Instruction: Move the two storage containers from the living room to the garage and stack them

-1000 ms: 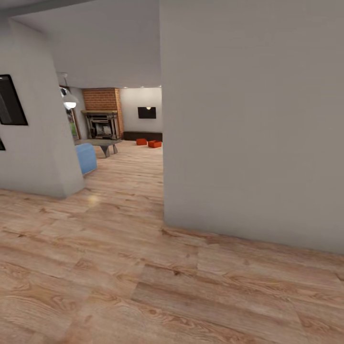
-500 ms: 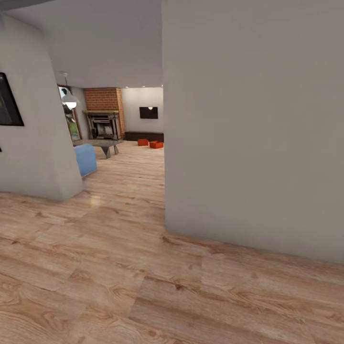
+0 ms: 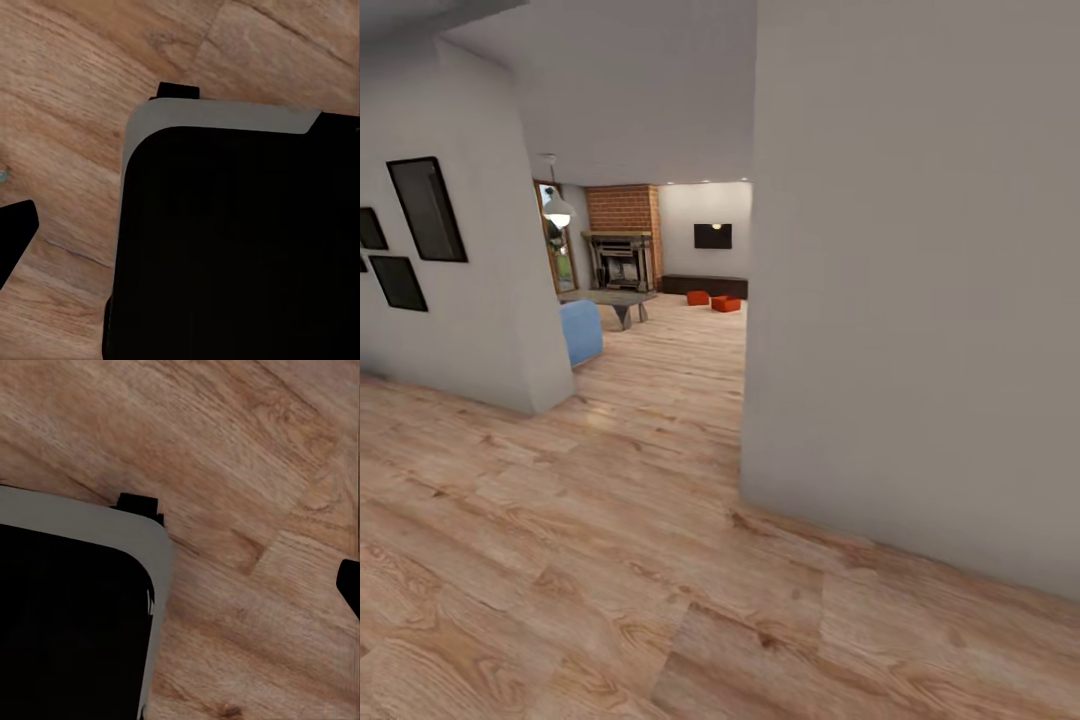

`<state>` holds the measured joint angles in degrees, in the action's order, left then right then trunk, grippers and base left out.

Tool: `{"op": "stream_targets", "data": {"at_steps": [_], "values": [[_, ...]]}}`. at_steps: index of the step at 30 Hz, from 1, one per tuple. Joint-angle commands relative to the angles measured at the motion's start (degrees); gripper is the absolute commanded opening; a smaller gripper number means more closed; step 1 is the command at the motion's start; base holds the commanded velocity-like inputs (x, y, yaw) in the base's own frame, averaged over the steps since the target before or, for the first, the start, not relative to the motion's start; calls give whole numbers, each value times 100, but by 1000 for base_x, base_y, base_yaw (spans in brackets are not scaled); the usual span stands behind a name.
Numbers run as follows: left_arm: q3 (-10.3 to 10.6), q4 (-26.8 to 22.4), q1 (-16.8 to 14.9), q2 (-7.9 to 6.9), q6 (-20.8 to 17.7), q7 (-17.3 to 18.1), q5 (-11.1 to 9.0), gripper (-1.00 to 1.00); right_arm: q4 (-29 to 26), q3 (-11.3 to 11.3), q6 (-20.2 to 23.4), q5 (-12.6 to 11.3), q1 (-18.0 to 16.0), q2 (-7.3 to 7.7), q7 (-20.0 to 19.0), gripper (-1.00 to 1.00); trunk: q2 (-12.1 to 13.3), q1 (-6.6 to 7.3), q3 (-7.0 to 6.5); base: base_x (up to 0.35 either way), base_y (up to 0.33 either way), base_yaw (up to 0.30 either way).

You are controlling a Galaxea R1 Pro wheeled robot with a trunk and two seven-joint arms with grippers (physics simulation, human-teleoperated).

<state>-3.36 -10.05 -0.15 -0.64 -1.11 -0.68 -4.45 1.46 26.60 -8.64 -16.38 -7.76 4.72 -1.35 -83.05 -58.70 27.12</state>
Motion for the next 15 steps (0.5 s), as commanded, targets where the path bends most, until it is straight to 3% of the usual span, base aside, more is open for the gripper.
{"op": "stream_targets", "data": {"at_steps": [1, 15], "values": [[-16, -5, -2, 2, -12, -2, -47, 100, 16, 45, -32, -58, -6, 3, -14, 100, -3, -3, 6, 322, 0, 267], [-16, 9, -2, 1, 20, -2, -47, 100, 18, 50, -32, -58, -6, 6, -14, 100, -3, -3, 6, 322, 0, 268]]}}
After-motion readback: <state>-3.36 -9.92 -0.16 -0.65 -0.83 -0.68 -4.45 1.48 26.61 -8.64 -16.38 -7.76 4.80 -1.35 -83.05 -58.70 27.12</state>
